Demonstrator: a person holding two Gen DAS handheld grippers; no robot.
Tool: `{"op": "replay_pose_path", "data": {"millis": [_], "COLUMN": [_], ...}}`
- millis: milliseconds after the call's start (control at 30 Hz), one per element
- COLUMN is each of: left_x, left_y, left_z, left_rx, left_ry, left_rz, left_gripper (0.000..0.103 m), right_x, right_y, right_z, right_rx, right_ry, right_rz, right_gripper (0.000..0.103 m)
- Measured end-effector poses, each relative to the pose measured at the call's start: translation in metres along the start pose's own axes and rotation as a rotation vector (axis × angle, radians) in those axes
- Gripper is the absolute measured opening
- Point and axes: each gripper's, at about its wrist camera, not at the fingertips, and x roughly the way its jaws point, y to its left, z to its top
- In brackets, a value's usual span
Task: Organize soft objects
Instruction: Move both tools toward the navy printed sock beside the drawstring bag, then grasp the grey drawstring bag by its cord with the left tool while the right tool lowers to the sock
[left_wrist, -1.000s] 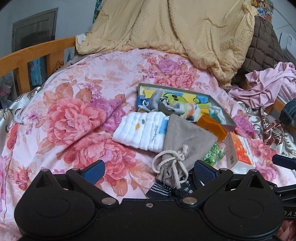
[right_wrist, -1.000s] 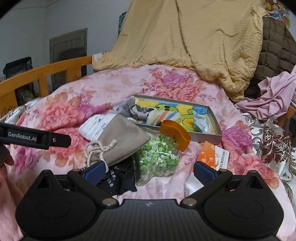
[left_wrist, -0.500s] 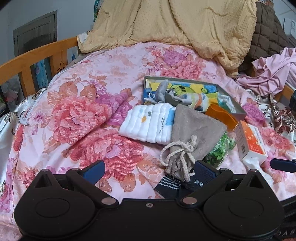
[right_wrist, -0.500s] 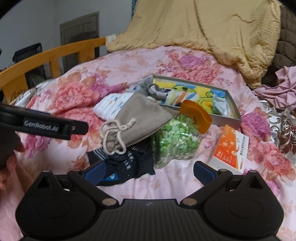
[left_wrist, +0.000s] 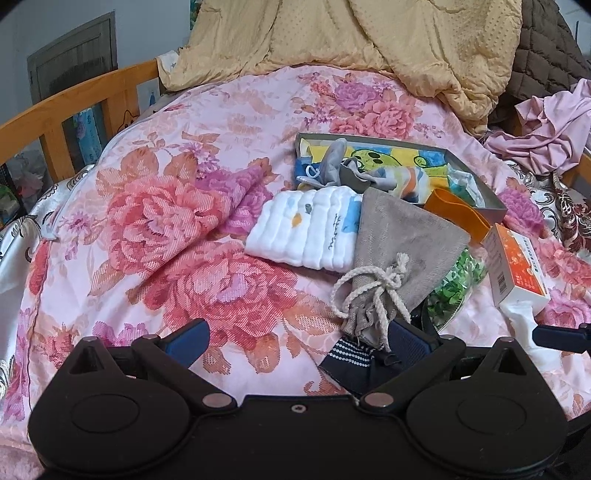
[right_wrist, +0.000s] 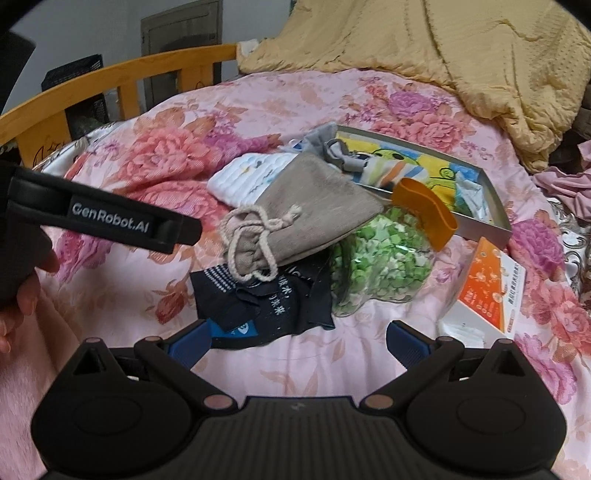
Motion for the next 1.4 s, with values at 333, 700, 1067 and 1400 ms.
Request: {"op": "replay_pose_path", "data": {"millis": [333,700,1067,1400], "left_x": [0.007,0.019,0.042,0.073], "left_y": [0.001,-0.010,-0.016,-0.016], "left_z": [0.001,0.022,0.035,0.041], "left_rx": [0.007,0.184,0.338,0.259], "left_ry": [0.031,0.031,0.050,0.072], "left_rz": [0.013,-0.012,-0.198,-0.422], "left_gripper": [0.102,0.102,0.102,0.094], "right_x": [0.014,0.026,0.051,0.073], "right_y": [0.016,0.012,0.017,0.019], "right_z": [0.003,0.007,0.006,0.012], "right_rx": [-0.122,-0.107,-0.160,-0.147], "right_ry": [-0.010,0.004,0.045,0.063], "right_rz": [0.019,0.028,0.057,0.109], "right_gripper": [0.103,0.103,0.103,0.103]}}
